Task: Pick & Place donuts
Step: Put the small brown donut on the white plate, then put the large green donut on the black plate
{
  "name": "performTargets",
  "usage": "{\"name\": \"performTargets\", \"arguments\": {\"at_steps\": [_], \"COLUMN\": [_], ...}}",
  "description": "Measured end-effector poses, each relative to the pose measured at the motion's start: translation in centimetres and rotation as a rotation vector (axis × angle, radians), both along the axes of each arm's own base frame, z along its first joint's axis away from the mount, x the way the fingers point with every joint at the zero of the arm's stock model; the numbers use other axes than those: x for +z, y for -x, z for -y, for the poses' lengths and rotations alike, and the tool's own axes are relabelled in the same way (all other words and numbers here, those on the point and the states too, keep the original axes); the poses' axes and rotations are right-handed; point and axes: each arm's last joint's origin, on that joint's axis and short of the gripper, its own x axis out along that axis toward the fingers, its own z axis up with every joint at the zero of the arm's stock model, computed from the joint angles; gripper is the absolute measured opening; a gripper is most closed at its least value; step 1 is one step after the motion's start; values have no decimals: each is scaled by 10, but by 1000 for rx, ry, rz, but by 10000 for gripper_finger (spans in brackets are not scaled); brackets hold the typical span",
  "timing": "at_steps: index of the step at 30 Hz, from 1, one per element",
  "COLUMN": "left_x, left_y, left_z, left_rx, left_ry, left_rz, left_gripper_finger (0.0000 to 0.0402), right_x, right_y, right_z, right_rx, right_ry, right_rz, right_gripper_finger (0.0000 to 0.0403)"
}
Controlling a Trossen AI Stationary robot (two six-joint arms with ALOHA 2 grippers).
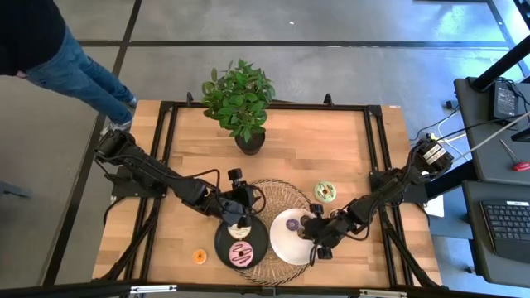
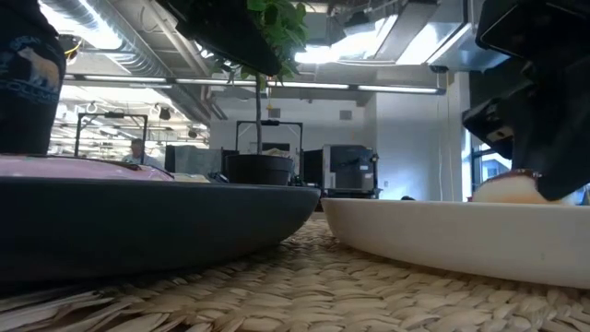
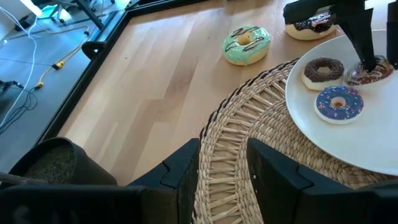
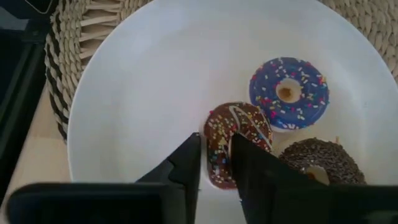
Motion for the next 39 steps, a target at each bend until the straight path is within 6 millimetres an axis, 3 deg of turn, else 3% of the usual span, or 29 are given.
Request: {"name": "performTargets", "arguments": {"at_steps": [11,32,35,39], "left_x": [0,0,0,0], "left_y": [0,0,0,0], "left_z": [0,0,0,0], "left_rx": [0,0,-1,4], "left_ry": [0,-1,-2,-8], "left_rz": [0,-1,-1,1], "left_gripper_finger": [130,130,130,130], "right_x": [-1,29,25,23], "right_y": [2,8,13,21], "right_z": [-1,12,17,35], "right_rx": [46,74,53,-116], "right_ry": [-33,45,88,144], "right_rz": [-47,42,-24,-139], "right_gripper_finger": [148,152,152,152]}}
